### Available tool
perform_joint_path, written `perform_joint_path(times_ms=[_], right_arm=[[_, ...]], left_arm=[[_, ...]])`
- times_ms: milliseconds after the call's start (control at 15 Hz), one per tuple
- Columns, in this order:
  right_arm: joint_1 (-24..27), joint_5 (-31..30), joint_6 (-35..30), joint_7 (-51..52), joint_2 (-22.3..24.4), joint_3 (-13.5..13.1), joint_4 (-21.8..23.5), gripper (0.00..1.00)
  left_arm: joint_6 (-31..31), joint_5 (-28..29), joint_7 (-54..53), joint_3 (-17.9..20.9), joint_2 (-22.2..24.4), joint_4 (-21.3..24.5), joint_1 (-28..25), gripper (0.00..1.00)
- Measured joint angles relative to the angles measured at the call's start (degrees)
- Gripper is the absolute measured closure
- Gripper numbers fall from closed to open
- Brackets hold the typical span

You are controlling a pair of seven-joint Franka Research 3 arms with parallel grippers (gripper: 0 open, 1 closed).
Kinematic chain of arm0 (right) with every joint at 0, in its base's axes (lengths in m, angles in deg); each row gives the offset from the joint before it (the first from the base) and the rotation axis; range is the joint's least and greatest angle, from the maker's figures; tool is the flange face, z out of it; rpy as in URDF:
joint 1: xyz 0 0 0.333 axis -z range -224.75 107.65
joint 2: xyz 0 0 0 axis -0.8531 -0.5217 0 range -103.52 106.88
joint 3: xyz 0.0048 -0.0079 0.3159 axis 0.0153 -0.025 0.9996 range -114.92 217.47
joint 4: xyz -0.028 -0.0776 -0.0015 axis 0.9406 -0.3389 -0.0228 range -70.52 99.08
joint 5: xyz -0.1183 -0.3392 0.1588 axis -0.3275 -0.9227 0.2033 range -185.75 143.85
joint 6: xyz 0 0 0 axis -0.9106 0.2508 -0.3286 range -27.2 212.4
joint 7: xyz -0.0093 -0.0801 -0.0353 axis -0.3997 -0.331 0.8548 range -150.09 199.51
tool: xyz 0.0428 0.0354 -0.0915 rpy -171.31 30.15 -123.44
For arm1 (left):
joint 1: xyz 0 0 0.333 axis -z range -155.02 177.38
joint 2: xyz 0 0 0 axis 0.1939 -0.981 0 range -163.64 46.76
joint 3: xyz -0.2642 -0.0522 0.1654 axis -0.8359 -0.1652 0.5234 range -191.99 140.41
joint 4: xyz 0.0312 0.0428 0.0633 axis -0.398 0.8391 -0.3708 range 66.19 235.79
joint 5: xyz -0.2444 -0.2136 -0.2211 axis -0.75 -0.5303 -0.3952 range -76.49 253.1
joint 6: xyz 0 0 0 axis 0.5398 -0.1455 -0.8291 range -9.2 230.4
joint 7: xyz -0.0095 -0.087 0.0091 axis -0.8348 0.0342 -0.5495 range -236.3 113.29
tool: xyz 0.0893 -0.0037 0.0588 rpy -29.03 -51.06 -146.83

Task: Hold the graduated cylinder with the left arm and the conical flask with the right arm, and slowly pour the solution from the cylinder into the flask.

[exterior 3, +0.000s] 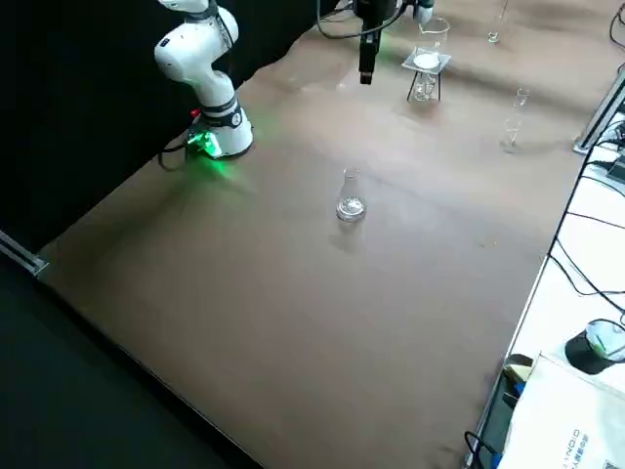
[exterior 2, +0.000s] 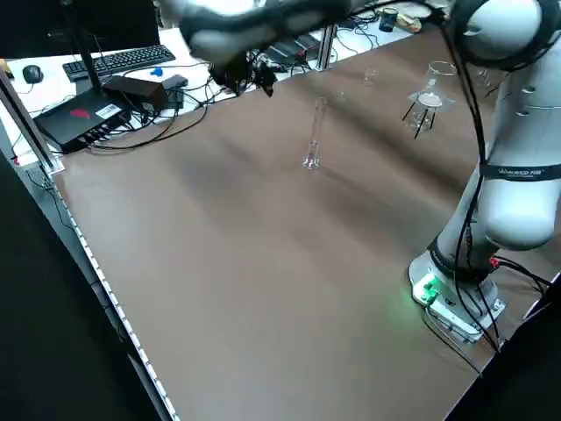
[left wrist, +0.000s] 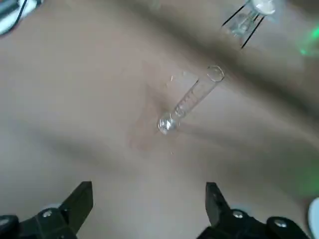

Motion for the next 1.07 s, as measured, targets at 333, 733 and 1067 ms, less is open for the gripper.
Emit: perform_joint_path(times_ms=[333,733,1067], right_arm=[[8.94,8.71,-1.97,31.28,-3.33,-0.19,0.77,0.07],[18.28,17.92,-6.24,65.26,-10.95,-0.41,0.95,0.00],[23.11,28.03,-11.55,89.10,-19.36,-0.40,1.00,0.00]], left_arm=[[0.03,-14.81,-21.46,-0.01,-12.44,-0.31,-2.88,0.00],[-4.67,-26.31,-42.50,-0.79,-25.97,-0.24,-2.33,0.00],[-13.01,-27.78,-49.63,-2.61,-31.74,-0.14,-1.36,0.00]])
